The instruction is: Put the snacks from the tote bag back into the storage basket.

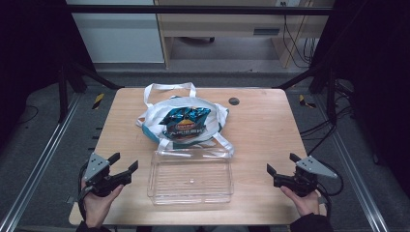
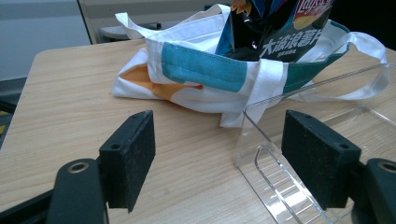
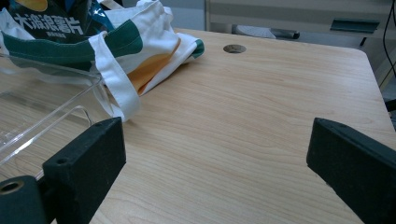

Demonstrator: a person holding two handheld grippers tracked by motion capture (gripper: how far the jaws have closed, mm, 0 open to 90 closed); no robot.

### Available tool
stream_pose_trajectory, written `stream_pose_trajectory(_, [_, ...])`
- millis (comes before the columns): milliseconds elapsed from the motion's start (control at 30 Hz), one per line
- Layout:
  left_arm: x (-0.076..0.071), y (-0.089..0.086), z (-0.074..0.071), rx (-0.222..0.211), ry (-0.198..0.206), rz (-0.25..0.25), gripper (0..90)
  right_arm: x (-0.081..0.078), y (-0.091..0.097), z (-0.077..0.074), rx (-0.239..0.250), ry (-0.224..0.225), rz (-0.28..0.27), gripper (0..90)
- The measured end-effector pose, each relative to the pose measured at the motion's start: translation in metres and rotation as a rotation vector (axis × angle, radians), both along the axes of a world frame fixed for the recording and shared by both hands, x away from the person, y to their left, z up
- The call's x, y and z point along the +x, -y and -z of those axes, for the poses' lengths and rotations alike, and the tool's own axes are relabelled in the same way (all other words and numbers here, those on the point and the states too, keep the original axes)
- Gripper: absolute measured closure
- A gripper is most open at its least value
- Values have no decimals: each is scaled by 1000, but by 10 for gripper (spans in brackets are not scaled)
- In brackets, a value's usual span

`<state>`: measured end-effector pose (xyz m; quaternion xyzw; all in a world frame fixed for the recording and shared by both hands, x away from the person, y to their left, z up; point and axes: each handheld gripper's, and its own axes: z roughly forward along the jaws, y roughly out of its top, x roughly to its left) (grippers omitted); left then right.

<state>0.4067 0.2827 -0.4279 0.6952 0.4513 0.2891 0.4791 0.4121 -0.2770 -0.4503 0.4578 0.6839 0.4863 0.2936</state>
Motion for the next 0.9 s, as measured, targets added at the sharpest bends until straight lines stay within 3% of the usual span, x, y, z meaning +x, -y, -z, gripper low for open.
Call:
stream_pose_trajectory(267, [0, 3, -4, 8, 11, -9, 270, -1, -2, 0, -15, 3, -6, 49])
stream_pose_trajectory(533, [5, 4, -9, 2, 3, -27, 389, -1, -4, -1, -30, 6, -7, 50])
stream_pose_trajectory(733, [5, 4, -14, 14, 39, -28, 425, -1, -4, -1, -36, 6, -4, 50])
stream_pose_trajectory(900, [6, 6, -16, 18, 57, -5, 398, -3, -5, -1, -40, 9, -2, 51])
